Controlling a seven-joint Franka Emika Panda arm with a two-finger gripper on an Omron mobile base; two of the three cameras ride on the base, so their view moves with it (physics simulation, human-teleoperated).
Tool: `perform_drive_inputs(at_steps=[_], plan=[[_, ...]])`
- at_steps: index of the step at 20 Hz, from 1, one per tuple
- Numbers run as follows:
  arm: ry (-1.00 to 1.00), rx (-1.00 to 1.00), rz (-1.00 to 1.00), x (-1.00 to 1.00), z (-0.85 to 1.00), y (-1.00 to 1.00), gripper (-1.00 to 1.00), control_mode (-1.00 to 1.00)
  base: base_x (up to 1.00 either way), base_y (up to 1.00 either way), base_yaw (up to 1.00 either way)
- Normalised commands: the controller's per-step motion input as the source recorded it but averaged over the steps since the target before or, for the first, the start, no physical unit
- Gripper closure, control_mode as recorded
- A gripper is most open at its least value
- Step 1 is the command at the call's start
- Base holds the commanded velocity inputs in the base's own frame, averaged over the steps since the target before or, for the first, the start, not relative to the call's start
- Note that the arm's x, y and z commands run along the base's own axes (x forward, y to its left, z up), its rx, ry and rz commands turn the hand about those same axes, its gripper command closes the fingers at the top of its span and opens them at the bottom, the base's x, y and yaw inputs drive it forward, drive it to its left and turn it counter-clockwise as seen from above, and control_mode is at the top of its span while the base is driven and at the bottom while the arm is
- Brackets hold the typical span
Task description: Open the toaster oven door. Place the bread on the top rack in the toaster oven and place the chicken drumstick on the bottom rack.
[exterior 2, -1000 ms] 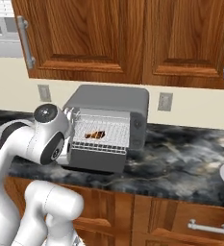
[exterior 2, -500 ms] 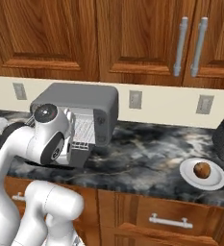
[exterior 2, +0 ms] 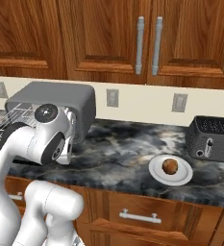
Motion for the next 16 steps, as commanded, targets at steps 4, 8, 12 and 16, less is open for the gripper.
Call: perform_drive_inputs(at_steps=[4, 8, 12, 16], plan=[[0.00, 0.00, 0.00, 0.00, 0.00, 0.00, -1.00, 1.00, 0.00, -0.49, 0.02], [0.00, 0.00, 0.00, 0.00, 0.00, 0.00, -1.00, 1.00, 0.00, -0.47, 0.03], [0.00, 0.00, 0.00, 0.00, 0.00, 0.00, -1.00, 1.00, 0.00, -0.47, 0.03], [0.00, 0.00, 0.00, 0.00, 0.00, 0.00, -1.00, 1.00, 0.00, -0.32, 0.04]])
